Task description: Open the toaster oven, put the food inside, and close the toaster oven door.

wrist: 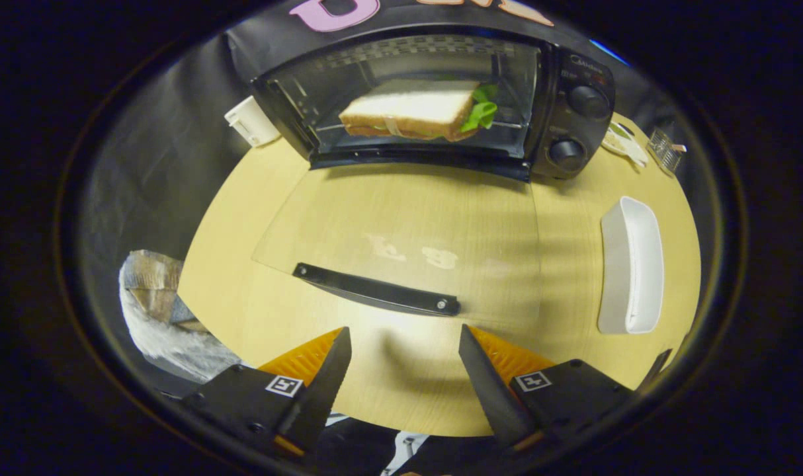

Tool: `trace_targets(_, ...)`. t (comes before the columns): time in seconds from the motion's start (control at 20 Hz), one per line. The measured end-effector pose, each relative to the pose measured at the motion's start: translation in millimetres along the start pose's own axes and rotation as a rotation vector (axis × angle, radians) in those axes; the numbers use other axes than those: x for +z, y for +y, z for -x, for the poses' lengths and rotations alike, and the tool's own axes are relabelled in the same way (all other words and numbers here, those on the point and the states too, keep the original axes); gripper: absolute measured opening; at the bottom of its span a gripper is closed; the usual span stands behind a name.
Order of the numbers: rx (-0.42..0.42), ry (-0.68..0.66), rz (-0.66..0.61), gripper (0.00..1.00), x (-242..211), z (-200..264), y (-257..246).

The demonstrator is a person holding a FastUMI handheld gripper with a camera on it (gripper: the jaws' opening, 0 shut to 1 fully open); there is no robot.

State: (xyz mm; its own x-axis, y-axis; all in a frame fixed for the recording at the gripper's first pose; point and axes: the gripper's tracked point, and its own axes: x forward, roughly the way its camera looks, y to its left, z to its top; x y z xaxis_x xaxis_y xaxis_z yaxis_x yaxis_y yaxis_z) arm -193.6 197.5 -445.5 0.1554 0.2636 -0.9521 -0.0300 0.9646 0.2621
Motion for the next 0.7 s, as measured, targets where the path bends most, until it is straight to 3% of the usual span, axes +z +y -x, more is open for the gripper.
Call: trace_targets(0.7,0.027,-0.100,-0.049,0.99,29,12,2)
